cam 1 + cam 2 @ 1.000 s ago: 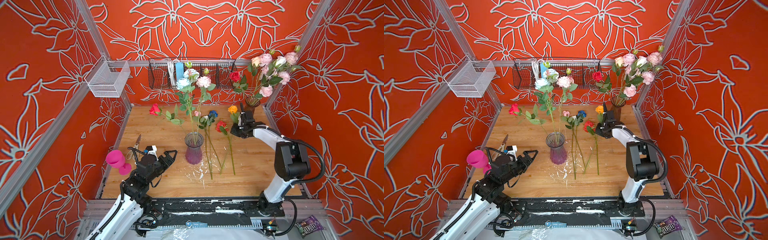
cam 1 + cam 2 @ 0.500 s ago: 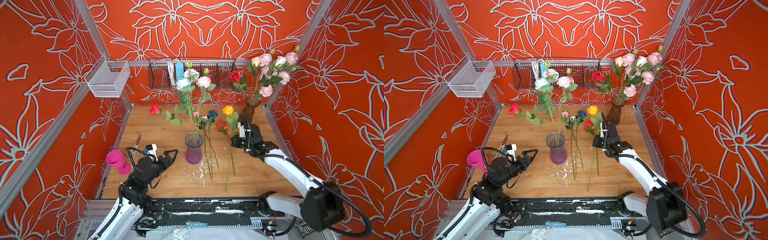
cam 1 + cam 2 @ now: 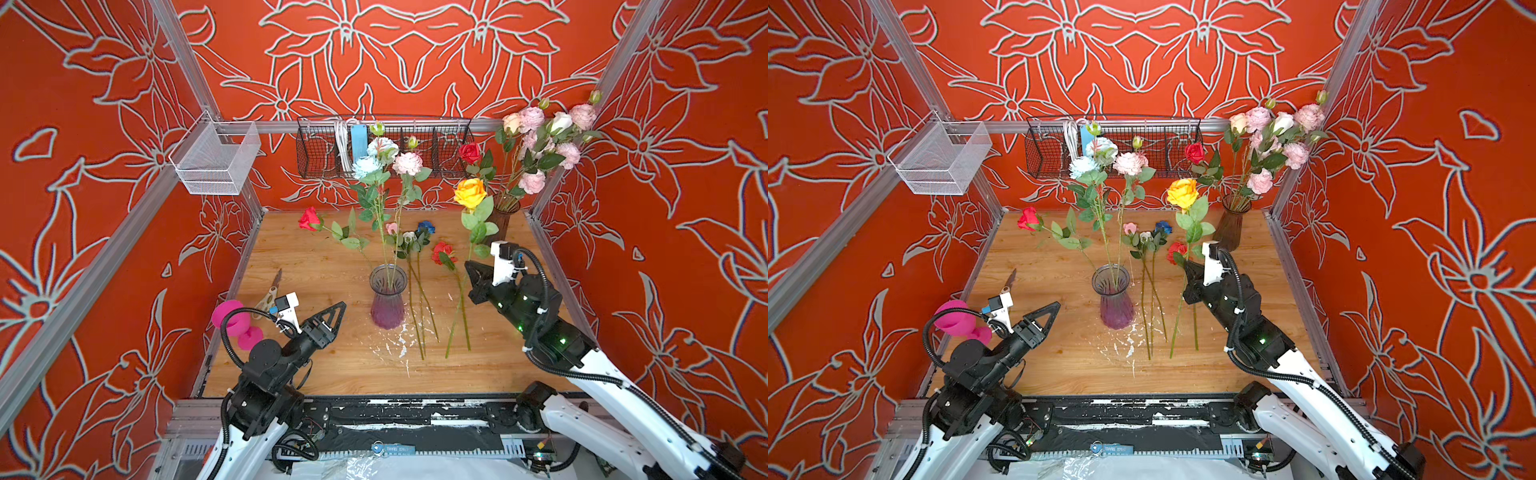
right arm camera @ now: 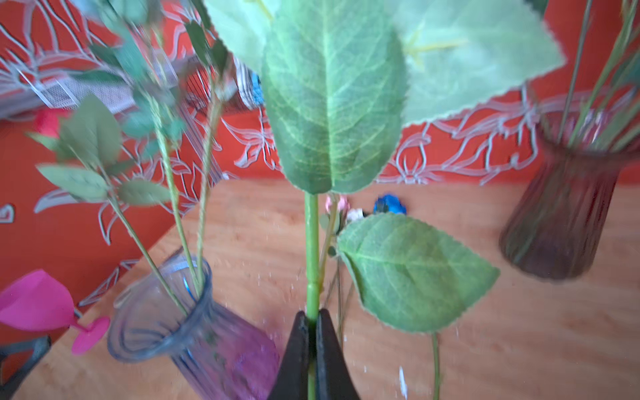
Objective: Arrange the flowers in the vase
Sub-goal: 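Carry the yellow rose over the purple vase and lower its stem in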
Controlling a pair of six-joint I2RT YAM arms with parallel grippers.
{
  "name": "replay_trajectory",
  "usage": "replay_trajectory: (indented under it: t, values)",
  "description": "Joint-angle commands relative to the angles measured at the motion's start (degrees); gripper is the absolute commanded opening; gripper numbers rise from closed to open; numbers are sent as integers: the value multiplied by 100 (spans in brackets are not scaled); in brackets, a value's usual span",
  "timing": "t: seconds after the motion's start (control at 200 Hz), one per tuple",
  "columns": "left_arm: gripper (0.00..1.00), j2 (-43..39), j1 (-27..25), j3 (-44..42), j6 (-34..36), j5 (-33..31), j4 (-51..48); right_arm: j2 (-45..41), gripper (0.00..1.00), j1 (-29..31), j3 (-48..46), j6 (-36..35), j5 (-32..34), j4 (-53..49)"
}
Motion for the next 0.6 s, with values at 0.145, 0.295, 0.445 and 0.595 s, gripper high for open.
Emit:
replay_trajectory:
  t: [0.145, 0.295, 0.445, 0.595]
  values:
    - [97, 56, -37, 710, 766, 520, 284, 767, 0, 292, 1684, -261, -337, 1001]
    - [97, 615, -36, 1355, 1164, 925, 22, 1409, 0, 570, 2684, -474, -507, 1185]
    - [97, 968, -34, 1511, 1184, 1147, 170, 2108, 0, 815, 3699, -745, -677, 1228]
    - [97, 1156, -39, 1502, 1103, 1238, 396, 2725, 0, 928, 3981, -851, -685, 1387]
